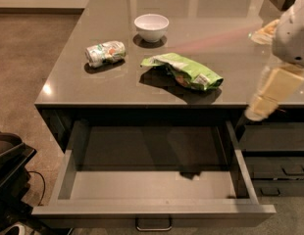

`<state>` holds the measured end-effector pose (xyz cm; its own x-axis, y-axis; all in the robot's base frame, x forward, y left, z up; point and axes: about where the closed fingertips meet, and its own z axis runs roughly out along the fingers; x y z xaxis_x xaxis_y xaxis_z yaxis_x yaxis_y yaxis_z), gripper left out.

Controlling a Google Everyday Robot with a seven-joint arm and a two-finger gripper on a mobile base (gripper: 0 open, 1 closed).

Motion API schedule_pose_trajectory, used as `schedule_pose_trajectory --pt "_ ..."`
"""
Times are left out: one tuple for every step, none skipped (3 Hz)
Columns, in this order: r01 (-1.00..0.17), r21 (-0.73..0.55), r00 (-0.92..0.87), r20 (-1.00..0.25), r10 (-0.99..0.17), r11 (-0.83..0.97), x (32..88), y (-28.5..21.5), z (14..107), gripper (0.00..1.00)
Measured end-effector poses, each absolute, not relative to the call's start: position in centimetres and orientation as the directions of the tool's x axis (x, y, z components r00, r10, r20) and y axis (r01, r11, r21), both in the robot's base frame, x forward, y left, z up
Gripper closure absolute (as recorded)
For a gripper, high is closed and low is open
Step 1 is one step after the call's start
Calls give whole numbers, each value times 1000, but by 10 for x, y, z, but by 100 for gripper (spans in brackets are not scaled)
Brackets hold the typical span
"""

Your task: Place green rice chip bag into top drawer

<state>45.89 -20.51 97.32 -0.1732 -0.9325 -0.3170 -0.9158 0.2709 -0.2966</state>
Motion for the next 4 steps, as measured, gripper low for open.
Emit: schedule_pose_trajectory --pt "-897 -339 -102 -464 -880 283 508 -172 960 0" --pt "-890 -339 -58 -577 -814 304 557 -135 936 0" --pt "-889 -335 -42 -621 -783 313 596 -103 906 0" --pt "-889 -335 -42 -621 -783 313 596 -103 906 0"
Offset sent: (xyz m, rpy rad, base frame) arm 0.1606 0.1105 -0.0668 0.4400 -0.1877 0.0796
